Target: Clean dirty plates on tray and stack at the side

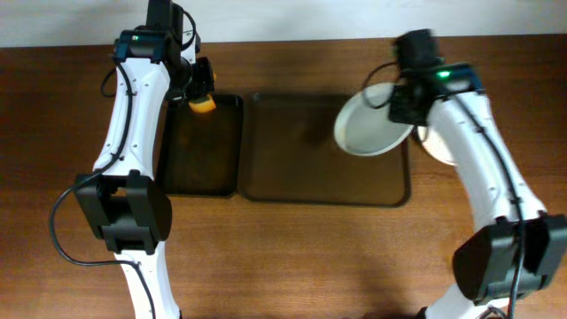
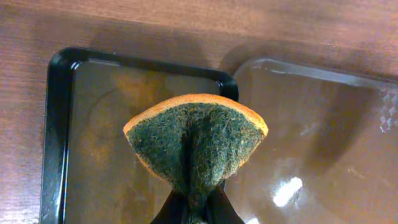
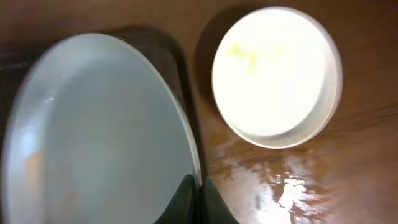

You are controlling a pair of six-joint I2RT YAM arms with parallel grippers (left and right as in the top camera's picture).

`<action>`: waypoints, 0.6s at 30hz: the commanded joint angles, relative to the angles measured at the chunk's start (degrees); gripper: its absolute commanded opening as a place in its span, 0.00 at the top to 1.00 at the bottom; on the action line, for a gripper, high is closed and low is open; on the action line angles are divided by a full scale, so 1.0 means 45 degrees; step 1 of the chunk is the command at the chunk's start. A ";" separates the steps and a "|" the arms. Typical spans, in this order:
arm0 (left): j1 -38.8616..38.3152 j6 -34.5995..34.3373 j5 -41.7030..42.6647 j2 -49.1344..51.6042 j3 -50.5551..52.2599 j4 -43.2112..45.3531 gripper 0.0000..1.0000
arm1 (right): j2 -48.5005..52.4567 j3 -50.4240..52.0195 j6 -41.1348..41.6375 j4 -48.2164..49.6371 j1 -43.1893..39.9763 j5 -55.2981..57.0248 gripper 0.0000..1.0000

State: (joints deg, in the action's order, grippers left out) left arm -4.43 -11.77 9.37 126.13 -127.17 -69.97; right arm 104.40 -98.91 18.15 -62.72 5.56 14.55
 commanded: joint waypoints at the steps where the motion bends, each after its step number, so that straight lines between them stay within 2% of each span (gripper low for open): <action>1: 0.0000 -0.0063 -0.0053 0.0126 -0.0010 -0.0223 1.00 | -0.0491 -0.0063 -0.0656 0.0044 -0.2676 -0.2574 0.96; 5: 0.0000 -0.0063 -0.0058 0.0126 -0.0010 -0.0228 1.00 | -0.0413 0.0534 -0.0665 0.1088 -0.5819 -0.2565 0.96; 9: 0.0000 -0.0063 -0.0058 0.0126 -0.0010 -0.0228 1.00 | -0.0364 0.2472 -0.0704 0.3235 -0.6955 -0.2555 0.96; 13: 0.0000 -0.0068 -0.0520 0.0126 -0.0010 -0.0238 1.00 | -0.0063 0.4886 -0.0695 0.5940 -0.7038 -0.2526 0.94; 14: 0.0000 -0.0068 -0.0529 0.0131 -0.0010 -0.0233 1.00 | 0.0185 0.5221 -0.0661 0.6373 -0.6999 -0.2574 0.91; 15: 0.0000 -0.0068 -0.0534 0.0126 -0.0010 -0.0223 1.00 | 0.0495 0.5343 -0.0597 0.6581 -0.6936 -0.2628 0.82; 17: 0.0024 -0.0068 -0.0534 0.0131 -0.0010 -0.0233 1.00 | 0.0894 0.5338 -0.0602 0.6717 -0.6810 -0.2851 0.51; 18: 0.0024 -0.0068 -0.0539 0.0126 -0.0010 -0.0248 1.00 | 0.0894 0.5328 -0.0597 0.6717 -0.6810 -0.2856 0.39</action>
State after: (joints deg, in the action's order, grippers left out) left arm -4.47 -11.77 7.81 126.13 -127.17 -70.98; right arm 107.31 -75.66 15.05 -32.69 -25.69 2.79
